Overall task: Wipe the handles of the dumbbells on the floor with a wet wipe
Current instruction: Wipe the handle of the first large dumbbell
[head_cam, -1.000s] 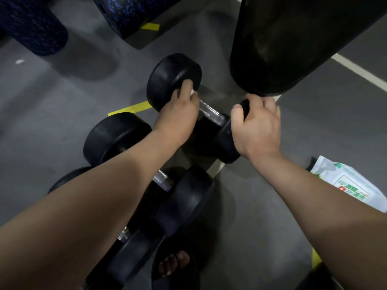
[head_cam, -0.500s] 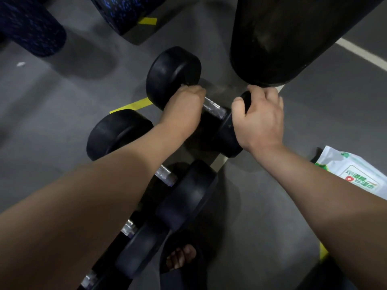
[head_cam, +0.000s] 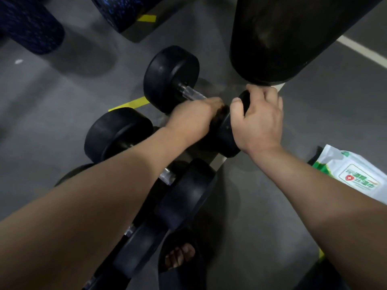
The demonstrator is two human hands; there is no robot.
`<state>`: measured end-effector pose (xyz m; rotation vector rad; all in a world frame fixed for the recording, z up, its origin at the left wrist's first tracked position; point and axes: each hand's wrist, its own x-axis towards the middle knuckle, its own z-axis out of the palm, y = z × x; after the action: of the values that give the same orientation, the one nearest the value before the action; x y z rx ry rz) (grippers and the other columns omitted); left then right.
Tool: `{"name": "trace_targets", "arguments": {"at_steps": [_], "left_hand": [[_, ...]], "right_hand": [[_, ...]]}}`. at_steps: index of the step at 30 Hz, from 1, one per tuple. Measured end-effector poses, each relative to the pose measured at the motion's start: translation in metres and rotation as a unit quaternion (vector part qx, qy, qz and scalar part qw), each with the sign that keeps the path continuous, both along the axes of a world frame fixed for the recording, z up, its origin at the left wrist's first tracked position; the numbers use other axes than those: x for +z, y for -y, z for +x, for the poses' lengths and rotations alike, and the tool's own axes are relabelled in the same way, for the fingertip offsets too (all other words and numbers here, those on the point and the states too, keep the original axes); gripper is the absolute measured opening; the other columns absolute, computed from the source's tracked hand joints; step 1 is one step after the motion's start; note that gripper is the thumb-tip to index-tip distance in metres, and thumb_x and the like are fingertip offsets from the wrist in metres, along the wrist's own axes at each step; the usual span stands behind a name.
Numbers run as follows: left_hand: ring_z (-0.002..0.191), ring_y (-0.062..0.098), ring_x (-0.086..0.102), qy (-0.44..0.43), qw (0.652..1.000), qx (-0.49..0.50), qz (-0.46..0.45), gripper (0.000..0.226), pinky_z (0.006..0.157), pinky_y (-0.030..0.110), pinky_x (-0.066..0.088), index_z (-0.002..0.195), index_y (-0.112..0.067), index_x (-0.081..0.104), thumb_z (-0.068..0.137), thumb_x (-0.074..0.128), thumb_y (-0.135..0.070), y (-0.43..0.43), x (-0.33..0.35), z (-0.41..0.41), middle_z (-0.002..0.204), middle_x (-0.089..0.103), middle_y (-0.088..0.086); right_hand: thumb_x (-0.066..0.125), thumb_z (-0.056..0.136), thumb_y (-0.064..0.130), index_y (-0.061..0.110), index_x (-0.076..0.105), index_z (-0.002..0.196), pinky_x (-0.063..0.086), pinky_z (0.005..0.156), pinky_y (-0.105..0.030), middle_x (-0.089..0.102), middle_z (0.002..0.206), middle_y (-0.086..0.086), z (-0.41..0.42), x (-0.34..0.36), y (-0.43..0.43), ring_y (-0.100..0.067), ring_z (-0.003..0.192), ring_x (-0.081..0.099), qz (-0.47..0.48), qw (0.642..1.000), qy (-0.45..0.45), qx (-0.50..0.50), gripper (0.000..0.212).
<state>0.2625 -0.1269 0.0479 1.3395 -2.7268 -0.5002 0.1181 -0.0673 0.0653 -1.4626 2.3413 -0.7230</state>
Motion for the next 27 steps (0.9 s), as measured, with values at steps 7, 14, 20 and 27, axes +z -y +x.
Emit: {"name": "trace_targets", "arguments": {"at_steps": [7, 14, 20, 27], "left_hand": [[0.102, 0.027, 0.067, -0.031, 0.999, 0.017, 0.025, 0.044, 0.076, 0.035, 0.052, 0.121, -0.023, 0.064, 0.087, 0.051, 0.001, 0.009, 0.003, 0.0, 0.117, 0.066, -0.003], [0.097, 0.037, 0.065, 0.098, 0.988, 0.108, -0.052, 0.042, 0.061, 0.04, 0.046, 0.126, -0.02, 0.058, 0.089, 0.053, 0.0, 0.029, 0.002, 0.004, 0.129, 0.056, 0.003], [0.12, 0.031, 0.061, 0.003, 0.994, 0.105, 0.0, 0.062, 0.089, 0.05, 0.055, 0.141, -0.025, 0.054, 0.087, 0.049, 0.005, 0.03, -0.01, 0.01, 0.148, 0.05, -0.006], [0.134, 0.019, 0.054, -0.101, 0.993, 0.061, 0.009, 0.058, 0.109, 0.04, 0.047, 0.142, -0.024, 0.057, 0.09, 0.055, 0.003, 0.023, -0.023, 0.005, 0.151, 0.052, -0.006]], "right_hand": [[0.044, 0.094, 0.045, 0.014, 0.055, 0.14, 0.038, 0.107, -0.045, 0.052, 0.132, -0.01, -0.002, -0.001, 0.002, -0.03, 0.123, 0.045, 0.001, 1.0, 0.004, -0.001, 0.057], [0.046, 0.093, 0.045, 0.017, 0.057, 0.138, 0.038, 0.109, -0.045, 0.052, 0.131, -0.007, -0.002, -0.001, 0.003, -0.027, 0.124, 0.045, -0.006, 0.999, 0.047, -0.017, 0.054], [0.045, 0.096, 0.043, 0.023, 0.061, 0.133, 0.035, 0.103, -0.03, 0.052, 0.132, -0.004, -0.022, 0.005, 0.022, -0.023, 0.129, 0.043, 0.041, 0.993, 0.107, -0.023, 0.045], [0.04, 0.099, 0.042, 0.024, 0.064, 0.126, 0.034, 0.1, -0.028, 0.05, 0.13, -0.005, -0.04, 0.009, 0.042, -0.023, 0.126, 0.046, 0.09, 0.984, 0.15, -0.034, 0.041]]}}
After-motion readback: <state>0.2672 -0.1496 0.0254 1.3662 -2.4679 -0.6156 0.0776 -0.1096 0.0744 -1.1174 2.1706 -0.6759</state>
